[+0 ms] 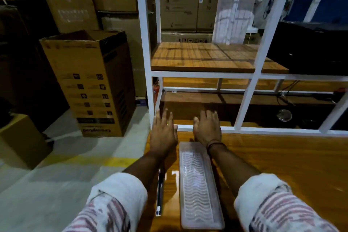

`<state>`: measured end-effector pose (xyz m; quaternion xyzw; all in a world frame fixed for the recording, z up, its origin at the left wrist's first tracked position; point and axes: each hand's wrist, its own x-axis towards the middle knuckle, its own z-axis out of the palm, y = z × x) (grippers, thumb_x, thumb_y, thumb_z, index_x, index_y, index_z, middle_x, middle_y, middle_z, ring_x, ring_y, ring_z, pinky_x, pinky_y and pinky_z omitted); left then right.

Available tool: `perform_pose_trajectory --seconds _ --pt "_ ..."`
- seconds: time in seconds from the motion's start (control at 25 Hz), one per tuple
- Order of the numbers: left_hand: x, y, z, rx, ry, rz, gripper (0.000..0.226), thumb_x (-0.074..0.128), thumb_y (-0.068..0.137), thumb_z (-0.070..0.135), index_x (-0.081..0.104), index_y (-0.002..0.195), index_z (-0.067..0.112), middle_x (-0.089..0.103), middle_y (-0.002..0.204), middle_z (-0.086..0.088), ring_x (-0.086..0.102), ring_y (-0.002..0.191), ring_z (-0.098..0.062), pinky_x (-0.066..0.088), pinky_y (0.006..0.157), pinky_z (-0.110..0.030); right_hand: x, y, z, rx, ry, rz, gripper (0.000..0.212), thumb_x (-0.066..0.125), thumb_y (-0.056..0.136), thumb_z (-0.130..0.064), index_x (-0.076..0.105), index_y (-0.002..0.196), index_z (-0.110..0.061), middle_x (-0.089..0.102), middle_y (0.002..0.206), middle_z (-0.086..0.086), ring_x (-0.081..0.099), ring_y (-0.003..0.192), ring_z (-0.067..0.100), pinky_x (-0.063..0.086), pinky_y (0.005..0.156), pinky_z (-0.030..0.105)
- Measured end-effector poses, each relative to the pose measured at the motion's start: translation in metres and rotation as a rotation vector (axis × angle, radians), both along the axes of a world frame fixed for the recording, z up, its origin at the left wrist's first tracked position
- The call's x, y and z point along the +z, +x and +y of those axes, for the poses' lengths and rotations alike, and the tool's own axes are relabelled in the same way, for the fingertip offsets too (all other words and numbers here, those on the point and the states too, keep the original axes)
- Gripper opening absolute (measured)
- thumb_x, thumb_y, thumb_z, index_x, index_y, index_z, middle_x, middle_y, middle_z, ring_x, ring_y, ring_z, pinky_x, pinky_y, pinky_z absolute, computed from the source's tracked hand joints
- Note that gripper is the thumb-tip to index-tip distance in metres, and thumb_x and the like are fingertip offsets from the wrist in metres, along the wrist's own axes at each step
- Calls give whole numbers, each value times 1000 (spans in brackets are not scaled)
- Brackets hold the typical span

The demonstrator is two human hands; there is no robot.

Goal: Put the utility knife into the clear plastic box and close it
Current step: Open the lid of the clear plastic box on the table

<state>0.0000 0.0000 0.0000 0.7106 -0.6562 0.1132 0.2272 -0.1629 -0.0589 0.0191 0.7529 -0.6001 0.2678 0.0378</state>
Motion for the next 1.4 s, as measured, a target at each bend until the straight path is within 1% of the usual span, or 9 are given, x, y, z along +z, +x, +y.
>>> perform_pose_trajectory --seconds 0.08,0.12,0.24,0.36,0.52,0.76,1.0,1.28,1.4 --pt "-17 -13 5 -1 110 121 45 37 105 39 58 137 16 57 143 -14 53 133 -32 48 106 -43 -23 -4 13 -159 162 -56 41 47 94 -38 59 122 -10 60 124 15 54 117 34 43 101 48" --pt "-25 -22 9 -1 155 188 38 40 105 38 65 126 17 63 132 -11 61 117 -28 53 94 -40 -39 -7 19 -214 219 -77 42 49 92 -38 59 122 -10 59 124 15 54 116 35 44 98 48" --pt "-33 -41 12 32 240 407 28 47 103 33 68 108 16 68 112 -8 68 95 -26 54 76 -36 -64 -18 29 -300 360 -164 44 52 90 -38 58 119 -5 60 123 20 56 114 41 46 96 46" --pt "-37 -51 9 102 263 519 27 47 105 32 64 108 11 70 109 -10 71 97 -30 56 79 -37 -65 -20 25 -311 396 -317 43 49 95 -37 56 119 -2 61 121 23 57 112 42 48 94 45" --pt "-45 -64 10 227 235 531 38 37 108 39 62 115 11 68 115 -12 71 99 -31 54 78 -37 -70 -19 22 -283 408 -391 45 47 98 -36 54 121 2 62 120 24 58 112 42 49 93 44" --pt "-56 -64 7 295 169 547 43 40 104 46 66 106 12 71 107 -11 71 93 -31 57 80 -39 -77 -21 15 -268 472 -528 44 45 102 -34 52 120 6 61 123 29 58 114 45 49 95 44" --pt "-58 -63 4 311 189 608 44 40 103 49 65 108 12 70 111 -11 70 98 -32 57 84 -42 -78 -21 14 -288 484 -509 43 43 102 -35 52 121 3 60 125 27 57 116 44 46 97 45" --pt "-62 -61 5 255 76 593 37 45 104 44 65 108 14 68 109 -7 64 102 -25 55 87 -42 -76 -19 16 -246 374 -505 35 41 103 -34 53 112 -3 63 116 21 60 109 40 45 98 46" --pt "-63 -60 6 235 25 607 32 48 103 43 65 107 17 68 108 -4 64 102 -23 53 86 -39 -80 -20 15 -260 393 -497 36 40 103 -36 53 114 -4 63 118 20 59 111 40 44 99 47"
